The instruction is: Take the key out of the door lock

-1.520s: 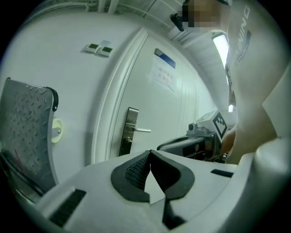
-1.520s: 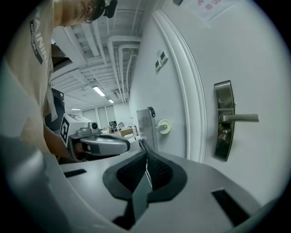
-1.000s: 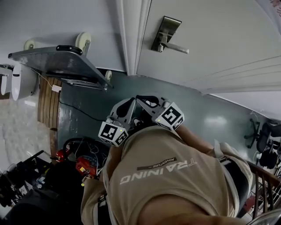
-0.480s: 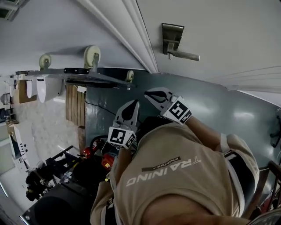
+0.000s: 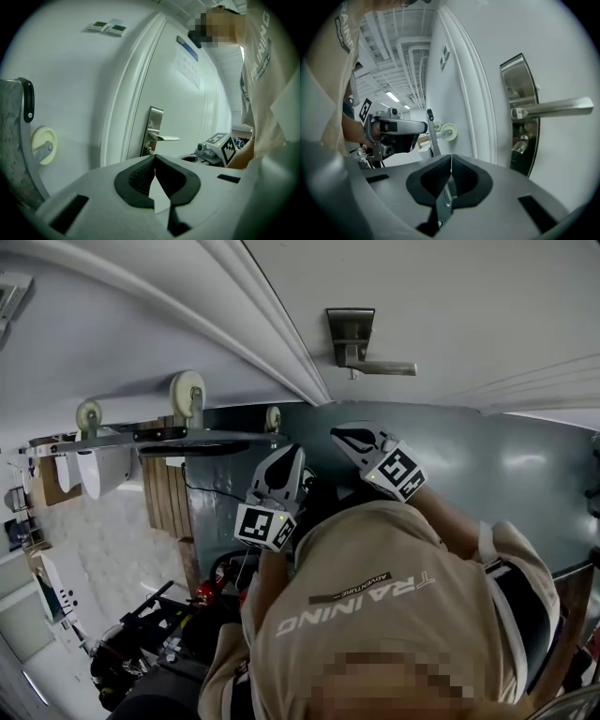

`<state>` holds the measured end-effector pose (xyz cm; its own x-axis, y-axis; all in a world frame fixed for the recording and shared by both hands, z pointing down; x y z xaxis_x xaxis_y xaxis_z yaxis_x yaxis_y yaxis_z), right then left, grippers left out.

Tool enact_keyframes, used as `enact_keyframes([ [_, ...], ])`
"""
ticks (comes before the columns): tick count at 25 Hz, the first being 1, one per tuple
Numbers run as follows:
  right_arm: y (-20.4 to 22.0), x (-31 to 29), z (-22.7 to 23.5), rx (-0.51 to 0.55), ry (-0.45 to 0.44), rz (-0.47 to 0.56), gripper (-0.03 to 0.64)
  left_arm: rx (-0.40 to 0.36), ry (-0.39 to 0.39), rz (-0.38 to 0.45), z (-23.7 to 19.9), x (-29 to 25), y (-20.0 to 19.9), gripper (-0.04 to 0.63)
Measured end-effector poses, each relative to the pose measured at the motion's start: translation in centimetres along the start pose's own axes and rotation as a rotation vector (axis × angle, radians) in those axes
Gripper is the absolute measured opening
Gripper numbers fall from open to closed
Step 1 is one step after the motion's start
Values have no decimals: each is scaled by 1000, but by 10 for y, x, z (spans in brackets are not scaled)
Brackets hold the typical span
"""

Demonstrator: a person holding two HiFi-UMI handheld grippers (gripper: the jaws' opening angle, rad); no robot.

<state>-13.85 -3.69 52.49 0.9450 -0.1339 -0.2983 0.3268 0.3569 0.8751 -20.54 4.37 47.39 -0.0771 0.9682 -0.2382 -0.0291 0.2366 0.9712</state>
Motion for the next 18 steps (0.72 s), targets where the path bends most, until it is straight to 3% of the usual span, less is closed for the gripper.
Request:
enact_keyframes([
  [6,-20,-22,-27,28,149,54,15,-12,97,41,-34,24,8,9],
  [11,-47,-38,-54,-28,284,160,15,-62,199,62,-68,42,14,9],
  [18,-28,-29,-76,-75,498,206,15,-85,353,32,-76,52,33,9],
])
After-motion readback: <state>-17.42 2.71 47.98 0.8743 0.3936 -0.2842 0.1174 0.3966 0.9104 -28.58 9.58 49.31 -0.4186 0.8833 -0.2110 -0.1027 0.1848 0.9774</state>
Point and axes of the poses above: the fingertips, and each gripper's own axes: x backward along the fingers, z to its right, y out of its underside, the point moved 3 cm from there along x, backward along the fingers, and after that the axes turned 12 degrees about -x, right-handed, at the moved point
